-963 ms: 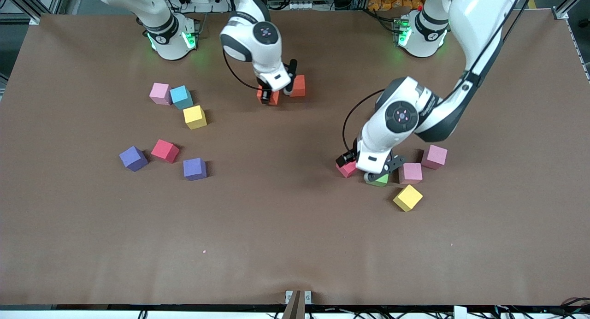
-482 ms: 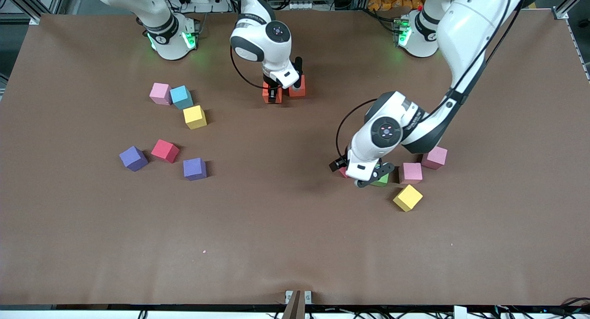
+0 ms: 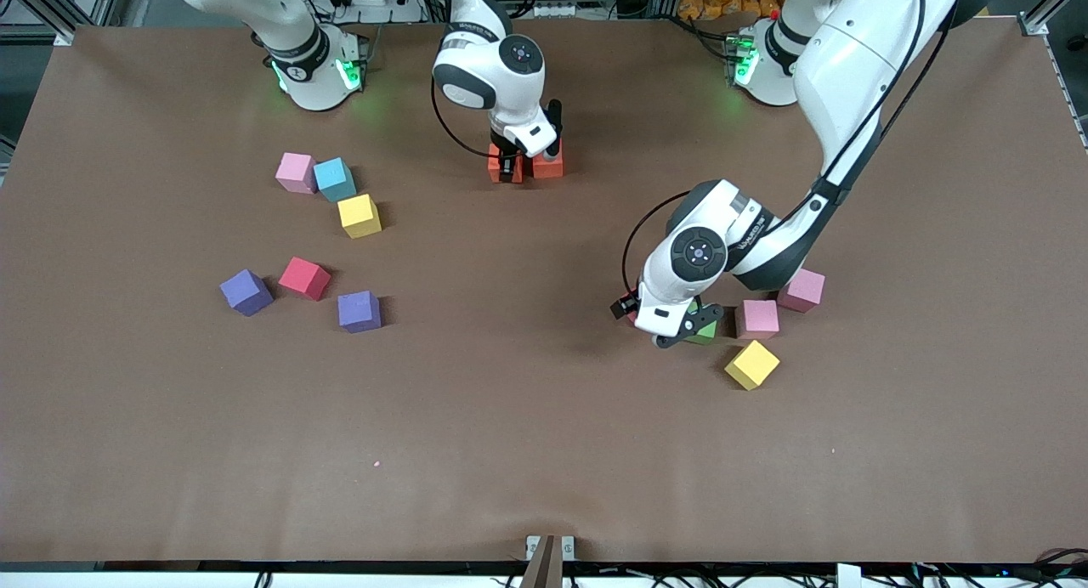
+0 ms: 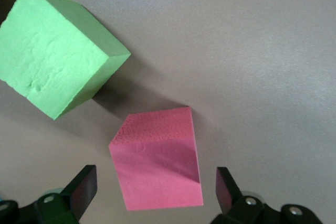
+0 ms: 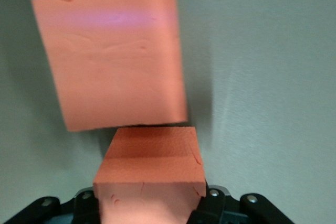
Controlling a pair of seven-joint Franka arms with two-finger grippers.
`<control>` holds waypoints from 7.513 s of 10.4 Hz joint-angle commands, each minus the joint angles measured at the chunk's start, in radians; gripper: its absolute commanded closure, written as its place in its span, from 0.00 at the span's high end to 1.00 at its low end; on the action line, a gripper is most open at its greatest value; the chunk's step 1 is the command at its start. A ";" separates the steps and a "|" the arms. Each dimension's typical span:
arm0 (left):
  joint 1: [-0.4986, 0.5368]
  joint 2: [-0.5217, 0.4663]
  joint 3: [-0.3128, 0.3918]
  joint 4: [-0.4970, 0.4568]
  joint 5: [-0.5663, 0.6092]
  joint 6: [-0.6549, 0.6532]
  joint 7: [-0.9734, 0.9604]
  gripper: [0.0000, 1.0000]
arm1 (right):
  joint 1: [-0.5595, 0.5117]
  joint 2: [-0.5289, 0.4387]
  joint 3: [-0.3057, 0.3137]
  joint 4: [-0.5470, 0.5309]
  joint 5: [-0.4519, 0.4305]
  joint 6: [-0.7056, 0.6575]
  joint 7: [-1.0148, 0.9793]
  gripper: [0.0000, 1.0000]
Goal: Form number 2 with 11 blocks
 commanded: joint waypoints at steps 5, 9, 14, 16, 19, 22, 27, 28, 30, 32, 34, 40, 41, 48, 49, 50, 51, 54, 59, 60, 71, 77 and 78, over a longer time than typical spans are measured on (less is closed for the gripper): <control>0.001 0.038 0.015 0.023 0.029 -0.015 -0.012 0.89 | 0.036 0.035 -0.008 0.039 -0.032 0.003 0.075 0.32; -0.002 0.040 0.015 0.025 0.026 -0.016 -0.009 0.64 | 0.036 0.034 -0.008 0.051 -0.032 0.000 0.069 0.32; 0.020 -0.049 -0.011 -0.021 0.021 -0.121 -0.006 0.31 | 0.039 0.035 -0.008 0.054 -0.032 0.000 0.067 0.34; 0.024 -0.124 -0.028 -0.122 0.012 -0.121 -0.012 0.31 | 0.043 0.035 -0.009 0.054 -0.032 0.003 0.069 0.36; 0.043 -0.195 -0.052 -0.192 -0.150 -0.121 -0.079 0.32 | 0.046 0.034 -0.009 0.054 -0.032 0.001 0.075 0.61; 0.031 -0.195 -0.097 -0.231 -0.154 -0.119 -0.303 0.32 | 0.046 0.032 -0.011 0.054 -0.041 0.006 0.072 0.93; 0.031 -0.196 -0.178 -0.322 -0.154 -0.046 -0.605 0.33 | 0.042 -0.003 -0.011 0.048 -0.040 -0.008 0.061 1.00; 0.031 -0.198 -0.187 -0.340 -0.154 -0.021 -0.672 0.33 | 0.036 -0.020 -0.011 0.044 -0.040 -0.009 0.061 1.00; 0.031 -0.210 -0.206 -0.386 -0.152 0.040 -0.786 0.32 | 0.026 -0.099 -0.008 0.033 -0.038 -0.056 0.059 1.00; 0.032 -0.235 -0.212 -0.445 -0.152 0.123 -0.895 0.32 | -0.022 -0.175 -0.003 0.033 -0.036 -0.170 0.055 1.00; 0.032 -0.236 -0.239 -0.472 -0.152 0.143 -1.016 0.31 | -0.111 -0.239 -0.003 0.030 -0.032 -0.210 0.055 1.00; 0.032 -0.285 -0.293 -0.567 -0.152 0.246 -1.284 0.27 | -0.447 -0.365 -0.005 0.030 -0.001 -0.242 -0.154 1.00; 0.032 -0.285 -0.302 -0.583 -0.152 0.254 -1.325 0.26 | -0.495 -0.361 -0.008 0.030 -0.003 -0.233 -0.157 1.00; 0.014 -0.302 -0.361 -0.676 -0.151 0.404 -1.478 0.25 | -0.771 -0.117 -0.008 0.094 -0.018 0.039 -0.184 1.00; -0.003 -0.304 -0.359 -0.679 -0.147 0.416 -1.484 0.25 | -0.782 -0.105 -0.009 0.094 -0.015 0.052 -0.215 1.00; -0.006 -0.316 -0.361 -0.687 -0.143 0.430 -1.489 0.24 | -0.822 -0.089 -0.009 0.094 -0.021 0.055 -0.232 1.00; -0.021 -0.342 -0.361 -0.716 -0.143 0.463 -1.494 0.24 | -0.851 -0.066 -0.009 0.096 -0.026 0.076 -0.296 1.00; -0.037 -0.358 -0.361 -0.735 -0.143 0.494 -1.497 0.24 | -0.932 -0.039 -0.009 0.091 -0.023 0.095 -0.514 1.00; -0.068 -0.348 -0.359 -0.764 -0.132 0.577 -1.492 0.24 | -0.992 -0.080 -0.005 0.032 -0.012 0.043 -0.710 1.00; -0.068 -0.344 -0.358 -0.764 -0.115 0.577 -1.494 0.24 | -1.000 -0.095 -0.002 0.024 -0.009 0.020 -0.724 1.00; -0.068 -0.299 -0.330 -0.749 -0.075 0.596 -1.491 0.25 | -1.083 -0.143 0.079 -0.062 -0.007 0.020 -0.783 1.00; -0.075 -0.279 -0.313 -0.727 -0.060 0.596 -1.488 0.25 | -1.101 -0.134 0.081 -0.208 -0.007 0.195 -0.781 1.00; -0.077 -0.278 -0.313 -0.727 -0.058 0.596 -1.488 0.25 | -1.101 -0.134 0.081 -0.208 -0.007 0.196 -0.783 1.00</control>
